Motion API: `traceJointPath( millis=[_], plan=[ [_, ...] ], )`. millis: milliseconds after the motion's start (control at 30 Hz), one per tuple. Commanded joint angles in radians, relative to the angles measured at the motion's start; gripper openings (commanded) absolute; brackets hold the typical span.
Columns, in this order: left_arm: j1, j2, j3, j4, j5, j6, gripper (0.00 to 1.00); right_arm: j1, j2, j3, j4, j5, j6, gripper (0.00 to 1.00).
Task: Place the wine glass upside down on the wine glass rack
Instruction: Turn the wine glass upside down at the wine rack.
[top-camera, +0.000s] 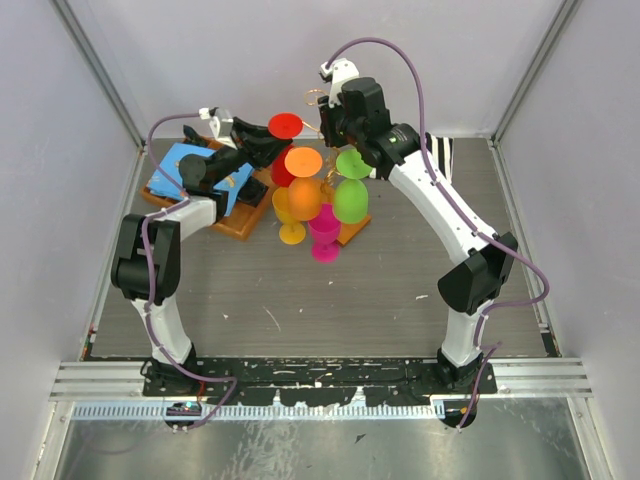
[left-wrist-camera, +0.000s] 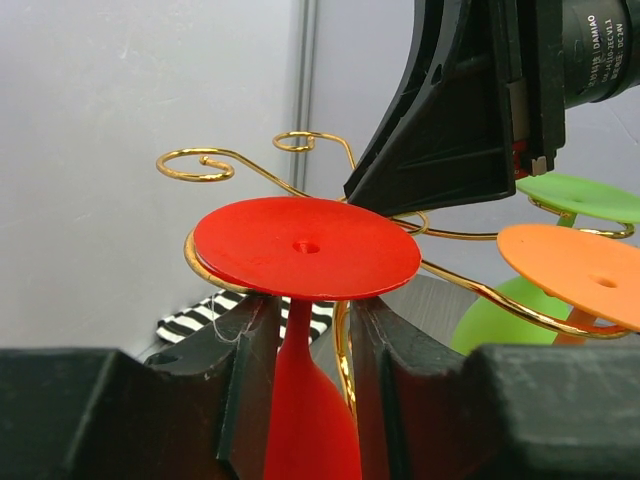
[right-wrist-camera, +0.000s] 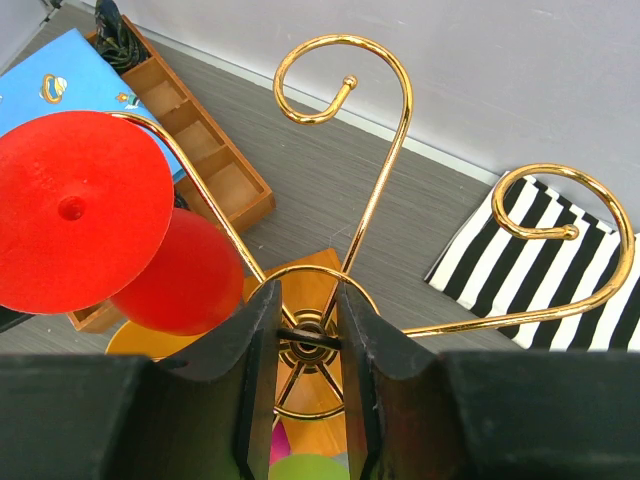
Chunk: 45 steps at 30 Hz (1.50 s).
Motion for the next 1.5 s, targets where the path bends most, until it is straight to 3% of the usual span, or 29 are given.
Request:
traceJointPath(
  millis=[0, 733, 967, 1267, 1467],
  plan=[
    [0.012, -0.053, -0.027, 0.057, -0.012, 0.014, 0.41, -0.001, 0.022, 0.021, -0.040, 0.004, -0.016, 0.00],
    [0.061, -0.177, -0.181, 0.057, -0.060, 0.043, 0.48, -0.001, 0.030, 0.027, -0.040, 0.010, -0.017, 0.01],
    [0.104, -0.312, -0.371, 0.046, -0.191, -0.016, 0.50, -0.002, 0.024, 0.042, -0.048, 0.025, -0.019, 0.08],
    [0.115, -0.559, -0.598, -0.310, -0.373, -0.084, 0.54, -0.002, 0.019, 0.112, -0.059, 0.059, -0.028, 0.21],
    [0.115, -0.748, -0.629, -0.638, -0.465, -0.041, 0.62, -0.002, 0.022, 0.173, -0.066, 0.083, -0.036, 0.34]
  ],
)
